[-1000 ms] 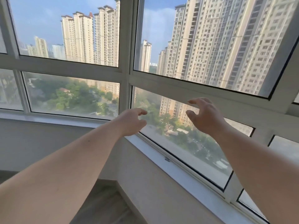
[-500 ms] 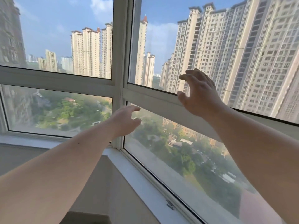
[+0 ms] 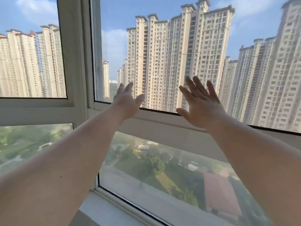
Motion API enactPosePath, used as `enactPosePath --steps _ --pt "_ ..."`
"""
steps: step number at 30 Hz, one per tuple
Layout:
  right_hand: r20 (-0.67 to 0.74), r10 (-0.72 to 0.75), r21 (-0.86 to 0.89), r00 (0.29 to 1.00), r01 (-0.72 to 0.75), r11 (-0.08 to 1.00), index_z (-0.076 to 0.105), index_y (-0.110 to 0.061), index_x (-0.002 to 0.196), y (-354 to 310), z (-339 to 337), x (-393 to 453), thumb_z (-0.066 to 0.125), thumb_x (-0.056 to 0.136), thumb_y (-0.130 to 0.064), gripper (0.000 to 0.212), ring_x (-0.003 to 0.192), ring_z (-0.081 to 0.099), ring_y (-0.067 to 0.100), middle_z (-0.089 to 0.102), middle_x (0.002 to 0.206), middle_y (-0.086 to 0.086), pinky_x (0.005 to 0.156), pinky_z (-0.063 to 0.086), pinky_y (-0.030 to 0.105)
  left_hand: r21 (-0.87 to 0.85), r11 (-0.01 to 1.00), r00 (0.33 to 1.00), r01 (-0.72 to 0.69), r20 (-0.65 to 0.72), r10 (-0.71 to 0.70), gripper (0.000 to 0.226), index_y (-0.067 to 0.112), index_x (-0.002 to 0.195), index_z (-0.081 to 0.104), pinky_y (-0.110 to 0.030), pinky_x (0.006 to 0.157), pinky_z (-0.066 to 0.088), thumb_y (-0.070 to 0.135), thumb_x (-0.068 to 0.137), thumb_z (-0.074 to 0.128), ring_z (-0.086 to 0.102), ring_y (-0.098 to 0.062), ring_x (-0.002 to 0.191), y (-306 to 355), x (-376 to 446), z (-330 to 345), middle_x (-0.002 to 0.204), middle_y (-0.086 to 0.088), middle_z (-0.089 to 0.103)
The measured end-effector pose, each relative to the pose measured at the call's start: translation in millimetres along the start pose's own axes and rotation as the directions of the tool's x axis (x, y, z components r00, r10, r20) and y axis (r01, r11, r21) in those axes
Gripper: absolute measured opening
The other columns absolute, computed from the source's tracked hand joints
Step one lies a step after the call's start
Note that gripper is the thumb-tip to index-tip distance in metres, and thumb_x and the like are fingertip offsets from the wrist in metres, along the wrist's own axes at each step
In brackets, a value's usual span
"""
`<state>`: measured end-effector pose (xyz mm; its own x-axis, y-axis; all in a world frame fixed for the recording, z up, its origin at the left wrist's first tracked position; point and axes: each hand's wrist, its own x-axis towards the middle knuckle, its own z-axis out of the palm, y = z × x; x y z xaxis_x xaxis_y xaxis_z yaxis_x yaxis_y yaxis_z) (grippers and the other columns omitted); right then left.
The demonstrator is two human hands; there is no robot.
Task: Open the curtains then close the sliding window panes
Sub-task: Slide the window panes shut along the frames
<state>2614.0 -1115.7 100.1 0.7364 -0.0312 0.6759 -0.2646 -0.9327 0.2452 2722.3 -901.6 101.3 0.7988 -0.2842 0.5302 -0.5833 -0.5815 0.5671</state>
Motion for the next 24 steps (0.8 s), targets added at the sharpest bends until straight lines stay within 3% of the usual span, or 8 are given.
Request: enactPosePath --steps 4,8,14,24 --pt "-0.061 0.057 -0.146 0.996 -0.066 0.987 -0.008 -0.030 0.148 -3 21 -2 0.013 0.090 -0.061 0.069 0.133 -0.038 0.007 -0.031 0.148 -0.012 0.106 -0.030 0.040 0.013 0.999 0.994 -0.041 0.102 0.039 0.070 0.022 0.145 -0.004 -0.045 0.113 0.008 0.052 0.092 0.030 -0.003 -0.028 0.141 -11 32 23 0.154 -0.008 -0.013" --pt "-0.092 0.066 -0.205 0.994 -0.083 0.975 -0.005 -0.031 0.149 -3 23 0 0.010 0.090 -0.059 0.067 0.134 -0.035 0.005 -0.027 0.150 -0.013 0.108 -0.027 0.039 0.014 0.999 0.982 -0.040 0.187 0.036 0.077 0.019 0.143 -0.015 -0.046 0.112 0.002 0.057 0.090 0.025 -0.011 -0.031 0.139 -4 42 59 0.151 -0.015 -0.022" --pt "-0.104 0.044 -0.241 0.994 -0.068 0.968 -0.006 -0.030 0.149 2 25 -2 0.012 0.093 -0.058 0.065 0.134 -0.033 0.006 -0.026 0.150 -0.011 0.109 -0.026 0.039 0.034 0.999 0.998 0.015 0.060 -0.017 0.083 0.013 0.140 -0.021 -0.046 0.110 -0.004 0.058 0.089 0.025 -0.017 -0.033 0.138 10 43 85 0.148 -0.021 -0.026" --pt "-0.126 -0.009 -0.307 0.992 -0.031 0.951 -0.004 -0.027 0.149 35 17 -29 0.010 0.093 -0.058 0.066 0.137 -0.028 0.007 -0.024 0.150 -0.009 0.111 -0.022 0.041 -0.039 0.997 0.997 0.068 0.027 -0.067 0.081 0.012 0.141 -0.019 -0.047 0.110 -0.004 0.056 0.090 0.027 -0.018 -0.032 0.138 49 22 103 0.148 -0.019 -0.026"
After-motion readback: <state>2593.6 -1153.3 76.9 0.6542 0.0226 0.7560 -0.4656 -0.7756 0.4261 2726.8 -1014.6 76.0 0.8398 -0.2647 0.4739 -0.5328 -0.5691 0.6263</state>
